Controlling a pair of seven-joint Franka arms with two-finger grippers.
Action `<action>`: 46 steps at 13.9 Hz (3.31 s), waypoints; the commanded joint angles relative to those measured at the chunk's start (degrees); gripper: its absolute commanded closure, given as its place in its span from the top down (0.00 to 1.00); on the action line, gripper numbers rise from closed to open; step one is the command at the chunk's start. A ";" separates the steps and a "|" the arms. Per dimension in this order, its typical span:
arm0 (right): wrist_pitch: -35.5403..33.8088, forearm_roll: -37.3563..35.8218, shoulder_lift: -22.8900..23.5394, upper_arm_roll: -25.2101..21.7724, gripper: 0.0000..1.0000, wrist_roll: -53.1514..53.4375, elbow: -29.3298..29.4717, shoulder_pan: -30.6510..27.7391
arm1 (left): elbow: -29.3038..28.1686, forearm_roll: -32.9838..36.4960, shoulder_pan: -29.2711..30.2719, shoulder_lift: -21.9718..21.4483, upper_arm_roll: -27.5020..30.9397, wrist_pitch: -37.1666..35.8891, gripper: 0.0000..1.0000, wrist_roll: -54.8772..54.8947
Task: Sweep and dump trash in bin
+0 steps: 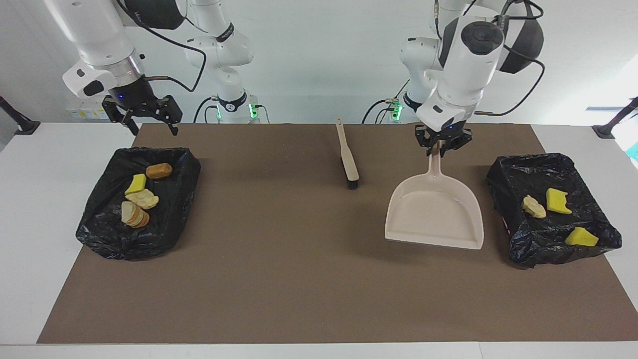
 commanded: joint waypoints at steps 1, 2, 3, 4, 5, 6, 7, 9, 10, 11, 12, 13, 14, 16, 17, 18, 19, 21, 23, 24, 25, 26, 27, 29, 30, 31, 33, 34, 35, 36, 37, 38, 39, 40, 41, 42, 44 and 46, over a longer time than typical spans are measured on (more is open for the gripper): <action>-0.72 1.07 -0.22 0.05 1.00 0.95 0.31 -0.36 | -1.64 -2.14 -5.35 0.85 1.16 5.47 0.00 -6.94; -0.72 1.07 -0.22 0.05 1.00 0.95 0.31 -0.36 | -1.73 -3.63 -5.54 1.28 1.16 6.70 0.00 -6.60; -0.72 1.07 -0.22 0.05 1.00 0.95 0.31 -0.36 | -1.65 -4.86 -6.93 3.64 1.08 8.19 0.00 -7.12; -0.72 1.07 -0.22 0.14 1.00 0.95 0.31 -0.36 | -1.47 -5.31 -9.73 6.88 1.16 10.30 0.00 -8.17; -0.72 1.07 -0.22 0.05 1.00 0.95 0.31 -0.45 | -1.47 -5.66 -11.67 9.96 1.16 13.54 0.00 -11.40; -0.72 1.07 -0.22 0.14 1.00 0.95 0.31 -0.37 | -1.64 -5.67 -12.82 11.82 1.08 16.53 0.00 -13.78; -0.72 1.07 -0.22 0.05 1.00 0.95 0.31 -0.36 | -1.64 -5.67 -13.01 12.62 1.08 17.78 0.00 -13.72; -0.72 1.07 -0.22 0.05 1.00 0.95 0.31 -0.36 | -1.73 -6.89 -13.01 13.59 1.08 22.07 0.00 -13.71; -0.72 1.07 -0.22 0.14 1.00 0.95 0.31 -0.36 | -1.73 -6.99 -12.92 14.38 1.08 23.66 0.00 -13.19; -0.72 1.07 -0.22 0.05 1.00 0.95 0.31 -0.36 | -1.73 -7.07 -12.92 15.08 0.99 23.94 0.00 -11.97; -0.72 1.07 -0.22 0.05 1.00 0.95 0.31 -0.36 | -1.91 -7.34 -13.10 15.43 0.81 24.11 0.00 -11.52; -0.72 1.07 -0.22 0.05 1.00 0.95 0.31 -0.36 | -2.43 -8.47 -13.36 15.44 0.81 24.73 0.00 -12.13; -0.72 1.07 -0.22 0.05 1.00 0.95 0.31 -0.36 | -2.78 -9.52 -13.45 15.44 0.90 25.78 0.00 -12.22; -0.72 1.07 -0.22 0.05 1.00 0.95 0.31 -0.36 | -4.01 -10.06 -13.80 15.18 0.90 26.58 0.00 -12.48; -0.72 1.07 -0.22 0.14 1.00 0.95 0.31 -0.36 | -4.37 -10.15 -13.89 15.09 0.90 26.66 0.00 -12.48; -0.72 1.07 -0.22 0.05 1.00 0.95 0.31 -0.36 | -4.63 -10.15 -13.89 15.09 0.90 26.67 0.00 -12.48; -0.72 1.07 -0.22 0.05 1.00 0.95 0.31 -0.36 | -4.81 -10.15 -13.89 15.09 0.90 26.75 0.00 -12.48; -0.72 1.07 -0.22 0.05 1.00 0.95 0.31 -0.36 | -5.59 -10.15 -13.89 15.17 0.90 27.54 0.00 -12.48; -0.72 1.07 -0.22 0.05 1.00 0.95 0.31 -0.36 | -6.13 -10.15 -13.98 15.61 0.90 28.59 0.00 -12.92; -0.72 1.07 -0.22 0.14 1.00 0.95 0.31 -0.36 | -6.13 -10.15 -14.33 16.57 0.90 30.69 0.00 -13.62; -0.72 1.07 -0.22 0.05 1.00 0.95 0.31 -0.36 | -5.95 -10.06 -14.50 16.75 0.99 30.88 0.17 -14.50; -0.72 1.07 -0.22 0.14 1.00 0.95 0.31 -0.36 | -5.69 -10.06 -14.51 16.67 1.08 30.54 0.50 -14.59; -0.72 1.07 -0.22 0.05 1.00 0.95 0.31 -0.36 | -5.43 -10.06 -14.33 16.32 1.16 30.36 0.91 -14.77; -0.72 1.07 -0.22 0.05 1.00 0.95 0.31 -0.37 | -5.25 -10.06 -13.63 14.13 1.34 28.17 1.00 -17.48; -0.72 1.07 -0.22 0.05 1.00 0.95 0.31 -0.36 | -5.07 -10.06 -13.54 12.90 1.69 26.25 1.00 -18.36; -0.72 1.07 -0.22 0.05 1.00 0.95 0.31 -0.36 | -4.55 -9.98 -13.10 12.11 1.78 24.83 1.00 -18.37; -0.72 1.07 -0.22 0.05 1.00 0.95 0.31 -0.36 | -4.28 -9.97 -11.09 9.65 2.04 23.86 1.00 -18.20; -0.72 1.07 -0.22 0.05 1.00 0.95 0.31 -0.45 | -4.28 -9.89 -9.77 8.07 2.04 22.29 1.00 -17.76; -0.72 1.07 -0.22 0.05 1.00 0.95 0.31 -0.37 | -4.28 -9.89 -8.11 6.05 2.04 20.79 1.00 -17.67; -0.72 1.07 -0.22 0.05 1.00 0.95 0.31 -0.36 | -4.37 -9.71 -6.35 3.86 2.04 19.21 1.00 -17.58; -0.72 1.07 -0.22 0.05 1.00 0.95 0.31 -0.36 | -4.28 -9.28 -4.51 2.36 2.04 17.45 1.00 -17.23; -0.72 1.07 -0.22 0.05 1.00 0.95 0.31 -0.36 | -4.28 -9.10 -2.92 1.04 2.04 15.78 1.00 -15.58; -0.72 1.07 -0.22 0.05 1.00 0.95 0.31 -0.45 | -4.28 -9.10 -0.90 -0.28 2.04 13.68 1.00 -12.08; -0.72 1.07 -0.22 0.05 1.00 0.95 0.31 -0.37 | -4.28 -9.10 1.47 -1.34 2.04 11.05 1.00 -7.69; -0.81 1.07 -0.22 0.05 1.00 1.04 0.31 -0.36 | -4.37 -9.10 3.49 -2.65 2.04 8.67 1.00 -3.91; -0.72 1.07 -0.22 0.05 1.00 1.04 0.31 -0.45 | -4.37 -9.10 5.60 -3.45 2.04 6.39 1.00 -0.04; -0.72 1.07 -0.22 0.05 1.00 0.95 0.31 -0.37 | -4.46 -9.10 8.51 -4.07 2.04 2.34 1.00 5.25; -0.90 1.07 -0.22 0.05 1.00 0.95 0.31 -0.36 | -4.28 -9.01 12.46 -4.16 2.04 -0.13 1.00 6.32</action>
